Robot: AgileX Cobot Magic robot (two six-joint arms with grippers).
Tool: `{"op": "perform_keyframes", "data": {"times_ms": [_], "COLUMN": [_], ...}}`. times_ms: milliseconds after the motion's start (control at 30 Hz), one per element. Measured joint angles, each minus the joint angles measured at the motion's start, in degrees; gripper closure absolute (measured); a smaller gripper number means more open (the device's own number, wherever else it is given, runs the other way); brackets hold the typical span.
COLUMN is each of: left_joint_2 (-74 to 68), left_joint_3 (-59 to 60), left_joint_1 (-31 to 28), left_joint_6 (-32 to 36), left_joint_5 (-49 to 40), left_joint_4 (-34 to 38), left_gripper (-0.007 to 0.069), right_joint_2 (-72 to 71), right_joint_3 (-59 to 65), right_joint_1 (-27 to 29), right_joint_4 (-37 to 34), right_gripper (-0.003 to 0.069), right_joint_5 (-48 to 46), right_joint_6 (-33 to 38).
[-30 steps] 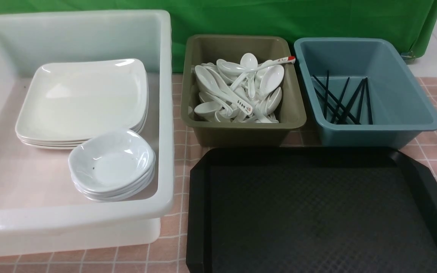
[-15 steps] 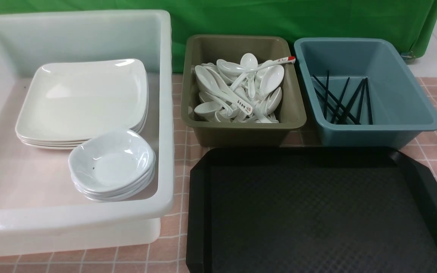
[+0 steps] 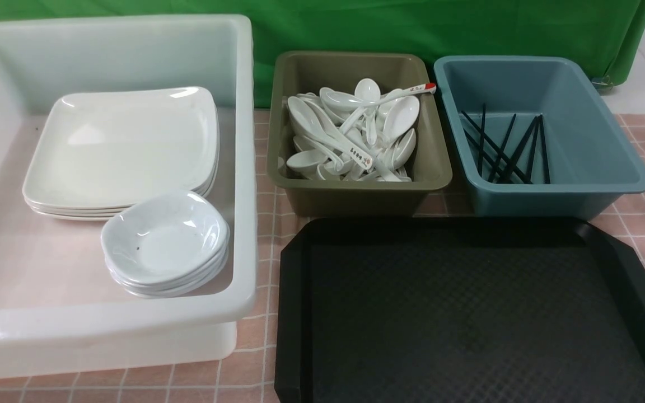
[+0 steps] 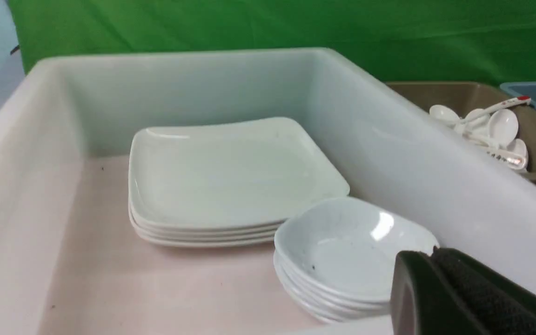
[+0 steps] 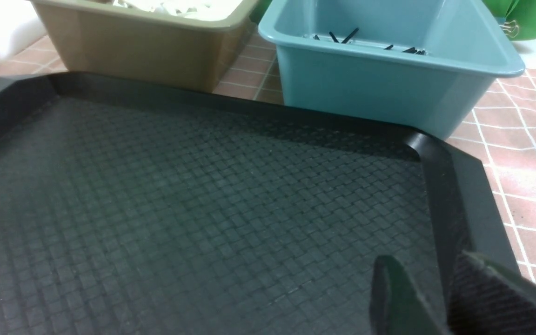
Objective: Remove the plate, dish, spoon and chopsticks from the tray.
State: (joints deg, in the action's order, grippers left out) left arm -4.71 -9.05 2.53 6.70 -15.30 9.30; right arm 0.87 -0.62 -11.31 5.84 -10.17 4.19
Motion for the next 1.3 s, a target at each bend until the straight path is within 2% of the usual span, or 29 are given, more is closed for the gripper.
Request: {"op": "perform_keyframes", "data": {"times_ms": [367, 1300], "left_joint_2": [4.71, 4.69], "left_joint_3": [9.27, 9.38], "left_joint_1": [0.00, 0.00], "left_joint_6": [-3.45, -3.26], "left_joint_5": [2.09, 2.19], "left_joint_4": [-2.03, -2.16], "left_gripper": [0.0620, 0.0606], "right_joint_2": [0.00, 0.00], "right_joint_3": [-0.05, -0.05], "right_joint_1": [0.00, 0.00], "right_joint_4": [0.00, 0.00], "right_gripper": [0.0419, 0.0419], "right_joint_5": [-0.09, -0.14], "right_joint_6": [0.00, 0.00]}}
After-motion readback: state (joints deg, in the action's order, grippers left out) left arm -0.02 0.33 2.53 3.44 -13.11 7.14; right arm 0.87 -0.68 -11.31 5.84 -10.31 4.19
